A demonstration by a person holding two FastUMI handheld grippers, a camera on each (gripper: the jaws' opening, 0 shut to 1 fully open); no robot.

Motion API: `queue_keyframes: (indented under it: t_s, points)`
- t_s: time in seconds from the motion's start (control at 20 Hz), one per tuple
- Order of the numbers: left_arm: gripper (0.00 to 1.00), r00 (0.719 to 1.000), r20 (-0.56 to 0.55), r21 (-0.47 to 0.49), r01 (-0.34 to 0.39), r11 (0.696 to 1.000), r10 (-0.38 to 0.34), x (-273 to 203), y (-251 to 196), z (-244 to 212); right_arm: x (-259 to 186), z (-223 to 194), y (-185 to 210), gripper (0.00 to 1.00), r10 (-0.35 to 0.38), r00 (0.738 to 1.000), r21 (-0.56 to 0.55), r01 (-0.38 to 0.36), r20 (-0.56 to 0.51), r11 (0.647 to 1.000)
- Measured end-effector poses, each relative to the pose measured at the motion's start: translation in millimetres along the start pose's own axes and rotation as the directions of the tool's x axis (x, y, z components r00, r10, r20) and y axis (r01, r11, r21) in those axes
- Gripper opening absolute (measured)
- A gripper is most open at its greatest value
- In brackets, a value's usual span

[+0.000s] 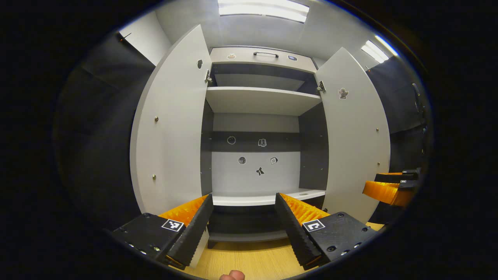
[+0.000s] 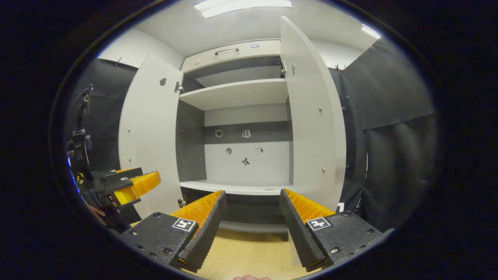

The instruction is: Open the right door of the double-door shoe cabinet with the right hand, and open the left door with the left hand.

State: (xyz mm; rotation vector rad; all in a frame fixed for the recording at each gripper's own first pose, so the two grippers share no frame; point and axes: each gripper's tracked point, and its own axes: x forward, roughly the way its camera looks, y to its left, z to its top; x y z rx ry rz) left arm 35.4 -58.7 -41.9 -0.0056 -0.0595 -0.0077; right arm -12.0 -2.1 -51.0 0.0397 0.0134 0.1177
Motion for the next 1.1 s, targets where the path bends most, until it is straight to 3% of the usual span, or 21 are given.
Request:
queue_keyframes:
  t_s: [0.5, 1.1]
  points:
    - [0.95, 0.999, 0.025, -0.029, 0.039, 0.999, -0.038, -0.3, -16.8, 3.3, -2.7, -4.2, 4.6, 0.89, -0.008, 1.0, 0.04, 0.008, -0.006, 0.999]
    - [0.95, 0.999, 0.027, -0.041, 0.036, 0.999, -0.035, -4.3, -11.4, 7.0, -5.2, 0.9, 15.0, 0.89, -0.006, 1.0, 0.001, 0.006, 0.014, 1.0]
